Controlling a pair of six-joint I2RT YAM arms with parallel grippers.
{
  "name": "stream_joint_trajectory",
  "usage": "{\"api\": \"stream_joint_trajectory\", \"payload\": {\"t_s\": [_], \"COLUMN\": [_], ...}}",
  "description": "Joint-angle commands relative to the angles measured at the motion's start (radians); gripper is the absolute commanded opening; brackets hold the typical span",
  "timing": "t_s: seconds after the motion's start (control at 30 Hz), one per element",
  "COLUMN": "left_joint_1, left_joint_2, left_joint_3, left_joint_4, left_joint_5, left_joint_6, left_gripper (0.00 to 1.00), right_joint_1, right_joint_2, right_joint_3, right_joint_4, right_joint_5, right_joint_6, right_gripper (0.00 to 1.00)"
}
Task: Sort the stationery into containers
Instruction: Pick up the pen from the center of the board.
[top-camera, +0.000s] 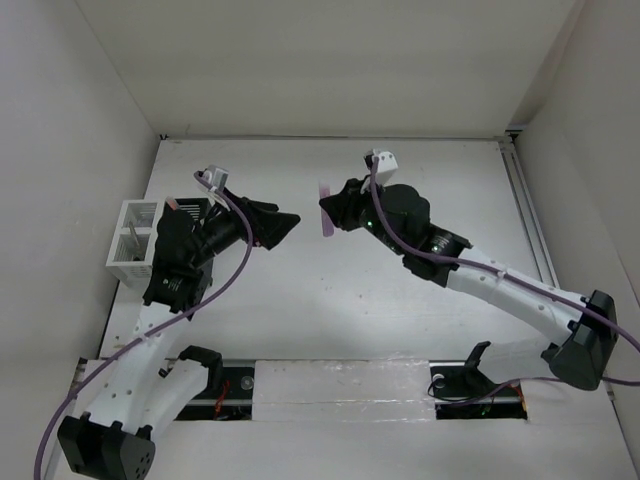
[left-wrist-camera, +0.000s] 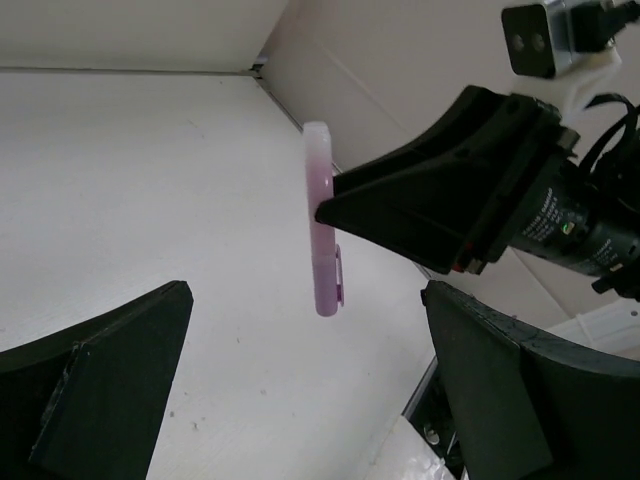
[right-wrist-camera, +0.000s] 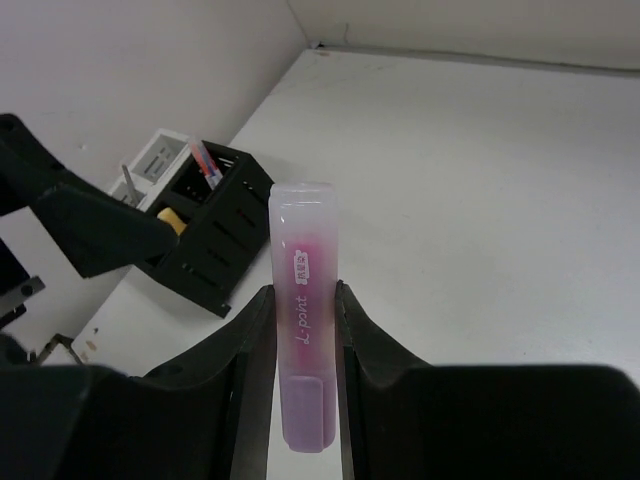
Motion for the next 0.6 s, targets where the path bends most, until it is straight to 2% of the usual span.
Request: {"api": "stream_joint_trajectory", "payload": {"t_s": [0.0,0.13,0.33,0.57], "left_joint_1": [-0.002,-0.002,-0.002,-0.002], "left_joint_2": [0.007,0.040,0.061,0.061], "left_joint_3": [0.050,0.050,0.041,0.041], "left_joint_4": [0.007,0.110,0.184,0.175], "left_joint_5": [-0.058,0.031,0.117,0.094], "left_joint_6": [-0.009,-0.072,-0.113,-0.104], "left_gripper": [1.00,1.00,1.00,1.00], "right_joint_1": [0.022,0.042,0.076,0.123], "right_joint_2": [-0.068,-0.068,-0.078,-0.036], "right_joint_3": [-0.080,-0.092,-0.101,-0.074], "right_joint_4": [0.220,0.242,0.253,0.265], "right_joint_5": [-0.037,-0.079,-0.112,-0.137], "right_joint_6": [-0.112,-0.190,-0.233,-0.267], "right_gripper": [0.00,0.00,0.00,0.00]}}
